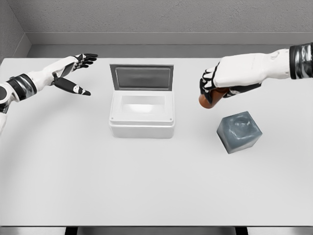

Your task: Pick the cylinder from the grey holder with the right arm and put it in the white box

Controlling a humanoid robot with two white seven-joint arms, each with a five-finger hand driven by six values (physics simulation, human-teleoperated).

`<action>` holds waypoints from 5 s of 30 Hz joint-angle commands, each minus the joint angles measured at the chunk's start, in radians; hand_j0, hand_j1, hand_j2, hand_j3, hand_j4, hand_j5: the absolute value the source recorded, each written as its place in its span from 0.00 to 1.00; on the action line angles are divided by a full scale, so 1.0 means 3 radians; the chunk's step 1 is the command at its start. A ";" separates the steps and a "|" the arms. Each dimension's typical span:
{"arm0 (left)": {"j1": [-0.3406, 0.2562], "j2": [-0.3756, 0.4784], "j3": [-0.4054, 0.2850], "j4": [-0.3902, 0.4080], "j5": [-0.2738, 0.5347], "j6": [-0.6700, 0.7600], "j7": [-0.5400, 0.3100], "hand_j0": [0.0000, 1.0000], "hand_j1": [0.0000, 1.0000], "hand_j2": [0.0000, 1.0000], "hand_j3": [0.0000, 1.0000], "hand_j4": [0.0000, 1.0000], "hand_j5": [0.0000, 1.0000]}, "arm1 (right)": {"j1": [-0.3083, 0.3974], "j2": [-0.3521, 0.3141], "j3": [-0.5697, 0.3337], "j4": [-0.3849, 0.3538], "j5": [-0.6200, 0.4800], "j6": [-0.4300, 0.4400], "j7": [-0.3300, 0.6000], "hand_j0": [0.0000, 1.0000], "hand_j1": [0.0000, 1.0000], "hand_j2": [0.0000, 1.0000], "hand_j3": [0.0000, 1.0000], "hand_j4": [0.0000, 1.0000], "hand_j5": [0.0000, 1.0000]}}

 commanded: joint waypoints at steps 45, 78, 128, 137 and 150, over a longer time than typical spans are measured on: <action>-0.0051 0.0103 -0.0059 -0.0228 0.0162 0.0161 0.0001 1.00 1.00 1.00 1.00 1.00 1.00 | 0.0026 0.1001 0.0016 0.0576 0.0123 0.0009 0.0144 0.68 0.68 0.68 0.68 0.68 0.68; -0.0056 0.0149 -0.0371 -0.0545 0.0187 0.0161 0.0001 1.00 1.00 1.00 1.00 1.00 1.00 | 0.0082 -0.0241 -0.0521 -0.0278 -0.0200 0.0009 -0.0409 0.92 0.92 0.92 0.92 0.92 0.92; 0.0112 0.0599 -0.0417 -0.1470 0.0193 0.0161 0.0001 1.00 1.00 1.00 1.00 1.00 1.00 | 0.0353 -0.0339 -0.0322 -0.0226 -0.0210 0.0009 -0.0429 1.00 1.00 1.00 1.00 1.00 1.00; 0.0199 0.0656 -0.0376 -0.1583 0.0193 0.0156 0.0001 1.00 1.00 1.00 1.00 1.00 1.00 | 0.0394 -0.0359 -0.0327 -0.0216 -0.0210 0.0009 -0.0424 1.00 1.00 1.00 1.00 1.00 1.00; 0.0256 0.0758 -0.0289 -0.1373 0.0203 0.0140 0.0001 1.00 1.00 1.00 1.00 1.00 1.00 | 0.0399 -0.0333 -0.0327 -0.0206 -0.0210 0.0009 -0.0424 1.00 1.00 1.00 1.00 1.00 1.00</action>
